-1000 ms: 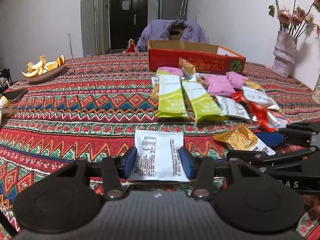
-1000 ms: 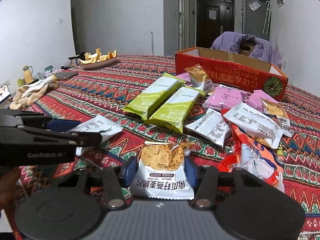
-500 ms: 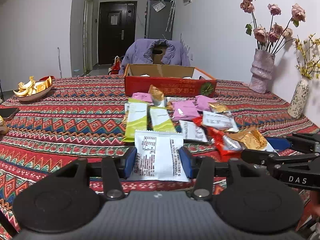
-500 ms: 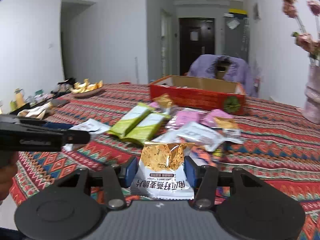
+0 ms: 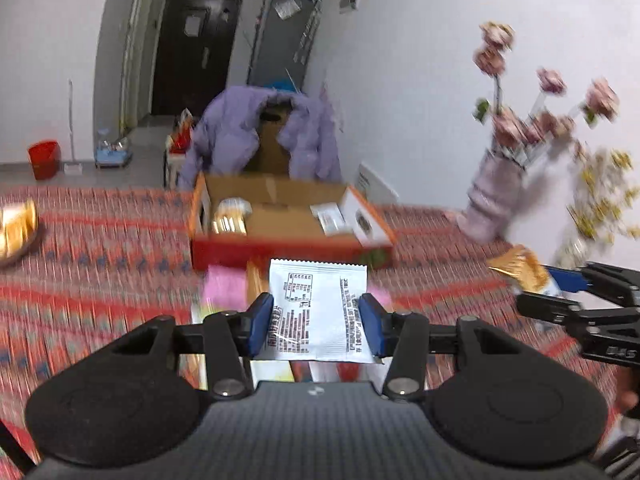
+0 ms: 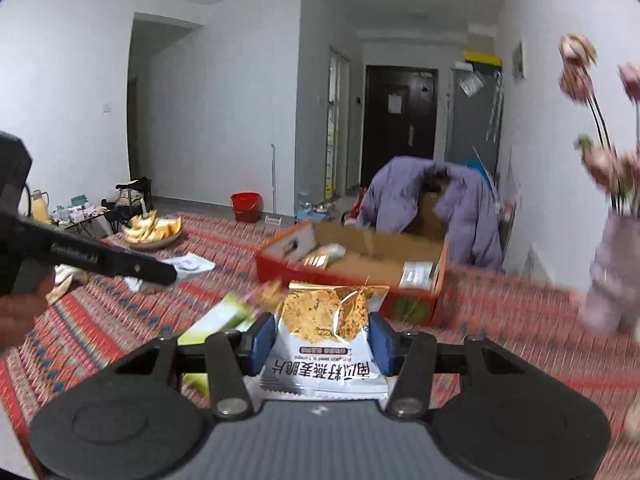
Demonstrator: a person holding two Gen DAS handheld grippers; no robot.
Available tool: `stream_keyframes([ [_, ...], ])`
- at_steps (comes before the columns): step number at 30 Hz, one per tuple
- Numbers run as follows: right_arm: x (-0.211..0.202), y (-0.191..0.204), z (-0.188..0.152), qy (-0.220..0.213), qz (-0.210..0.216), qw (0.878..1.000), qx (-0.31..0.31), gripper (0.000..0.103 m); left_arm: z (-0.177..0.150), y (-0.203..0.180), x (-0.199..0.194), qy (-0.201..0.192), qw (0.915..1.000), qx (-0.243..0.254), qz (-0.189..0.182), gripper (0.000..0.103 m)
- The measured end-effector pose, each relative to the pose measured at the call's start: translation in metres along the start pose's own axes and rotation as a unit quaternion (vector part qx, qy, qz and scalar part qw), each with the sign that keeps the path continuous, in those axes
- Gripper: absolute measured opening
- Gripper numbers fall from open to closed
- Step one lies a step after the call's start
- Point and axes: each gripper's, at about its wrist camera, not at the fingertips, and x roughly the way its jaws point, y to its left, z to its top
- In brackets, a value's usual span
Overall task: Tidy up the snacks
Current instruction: 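Carry both held packets into the red box and open both tools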
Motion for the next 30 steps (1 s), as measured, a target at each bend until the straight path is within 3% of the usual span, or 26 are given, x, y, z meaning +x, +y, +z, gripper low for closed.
stream_keyframes([
  [3, 0.029, -0.025, 0.044, 0.007, 0.004, 1.0, -0.001, 0.05, 0.05, 0.005, 0.032, -0.01, 0.9994, 0.012, 0.032, 0.048],
  [8, 0.114, -0.064, 0.111, 0.047, 0.016, 0.999, 0.016, 0.05, 0.118, 0.009, 0.109, -0.001, 0.9978, 0.016, 0.065, 0.048],
  [14, 0.263, -0.092, 0.14, 0.118, -0.011, 0.993, 0.029, 0.05, 0.171, 0.028, 0.232, 0.031, 0.9954, -0.018, 0.089, 0.048],
  [22, 0.442, -0.126, 0.097, 0.207, -0.033, 0.973, 0.096, 0.05, 0.16, 0.082, 0.383, 0.096, 0.9871, -0.09, 0.091, 0.049],
  [28, 0.494, -0.123, 0.071, 0.238, -0.055, 0.965, 0.09, 0.051, 0.133, 0.095, 0.432, 0.125, 0.9847, -0.087, 0.085, 0.05],
  [30, 0.499, -0.123, 0.066, 0.24, -0.055, 0.965, 0.09, 0.059, 0.128, 0.097, 0.437, 0.132, 0.9841, -0.094, 0.071, 0.06],
])
